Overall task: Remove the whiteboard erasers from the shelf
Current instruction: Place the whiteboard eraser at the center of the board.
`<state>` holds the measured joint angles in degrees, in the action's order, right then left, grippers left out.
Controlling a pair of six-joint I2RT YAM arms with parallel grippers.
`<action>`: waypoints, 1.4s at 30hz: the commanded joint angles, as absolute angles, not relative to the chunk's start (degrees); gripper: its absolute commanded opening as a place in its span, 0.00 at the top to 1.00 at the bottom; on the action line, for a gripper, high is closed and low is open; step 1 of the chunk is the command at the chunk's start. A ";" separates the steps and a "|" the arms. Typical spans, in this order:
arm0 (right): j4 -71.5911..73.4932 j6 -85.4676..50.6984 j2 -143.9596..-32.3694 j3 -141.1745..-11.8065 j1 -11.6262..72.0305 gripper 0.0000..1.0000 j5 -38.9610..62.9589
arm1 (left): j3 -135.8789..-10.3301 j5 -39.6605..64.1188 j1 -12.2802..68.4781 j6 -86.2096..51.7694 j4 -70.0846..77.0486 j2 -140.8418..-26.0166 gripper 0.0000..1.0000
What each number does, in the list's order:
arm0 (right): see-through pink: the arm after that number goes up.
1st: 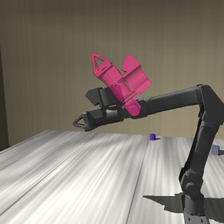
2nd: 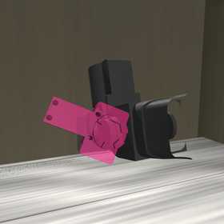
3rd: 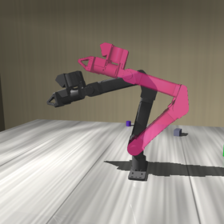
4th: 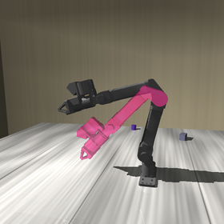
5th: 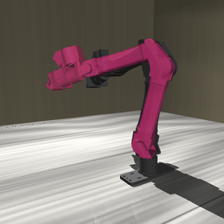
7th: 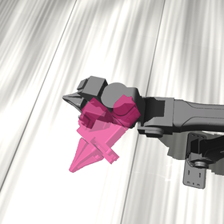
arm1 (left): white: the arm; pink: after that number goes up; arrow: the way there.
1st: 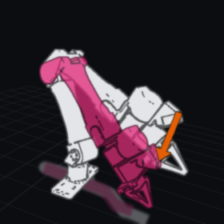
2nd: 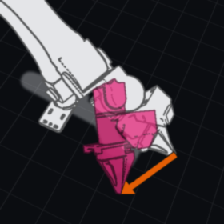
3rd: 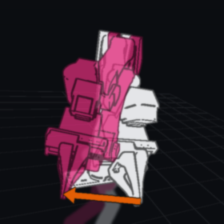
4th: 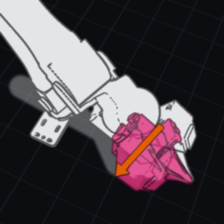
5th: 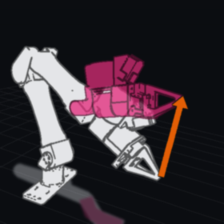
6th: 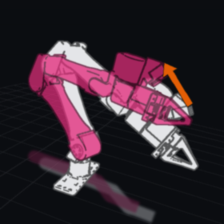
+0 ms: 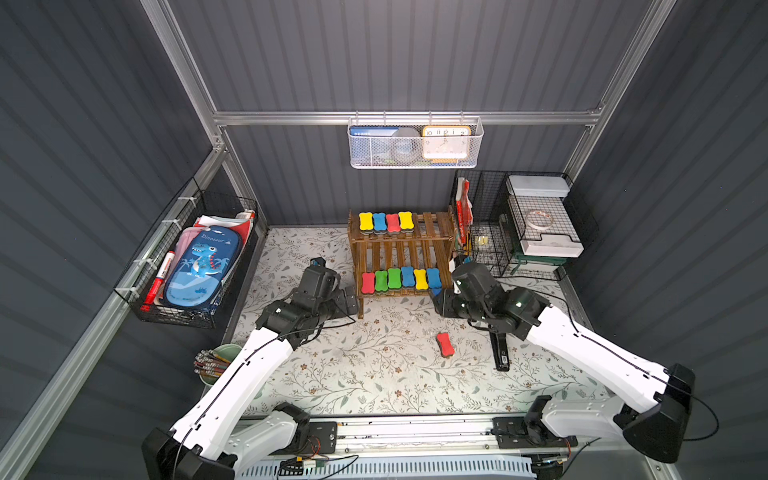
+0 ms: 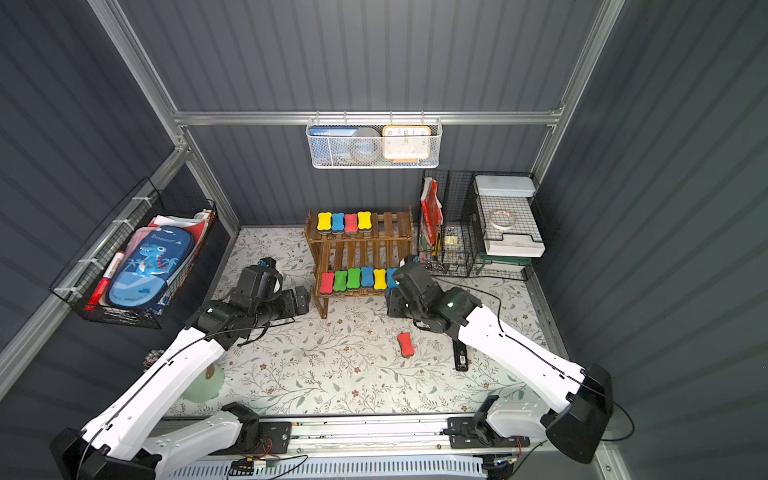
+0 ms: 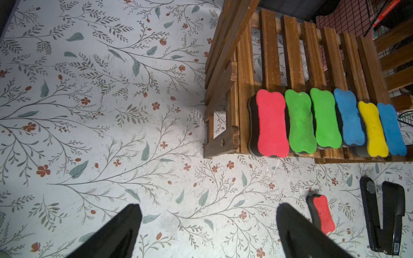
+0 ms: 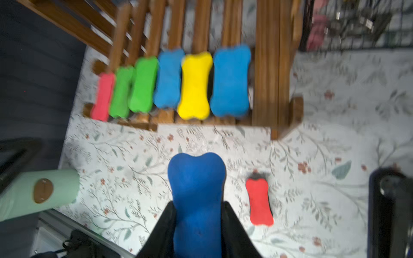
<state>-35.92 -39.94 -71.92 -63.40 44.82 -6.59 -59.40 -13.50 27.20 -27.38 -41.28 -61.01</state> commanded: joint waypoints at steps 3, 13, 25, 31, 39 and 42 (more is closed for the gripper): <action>-29.29 -49.96 -75.78 -55.38 47.26 0.73 -2.24 | -59.23 -13.26 26.88 -26.56 -42.10 -60.13 0.01; -27.21 -51.81 -88.74 -57.69 48.67 0.73 -0.47 | -59.64 -12.96 26.89 -25.67 -43.32 -60.70 0.01; -31.95 -53.21 -93.62 -59.61 47.83 0.72 -4.96 | -58.62 -13.16 26.83 -25.41 -42.91 -59.88 0.01; -31.91 -52.32 -96.02 -60.46 46.95 0.64 -2.71 | -58.51 -13.22 26.89 -25.63 -42.89 -59.76 0.01; -32.50 -51.65 -97.52 -61.35 46.27 0.52 -0.55 | -58.88 -13.53 26.89 -25.75 -43.44 -59.56 0.01; -32.60 -51.26 -96.74 -61.41 46.23 0.46 -0.42 | -59.24 -13.49 26.89 -25.75 -43.62 -59.72 0.01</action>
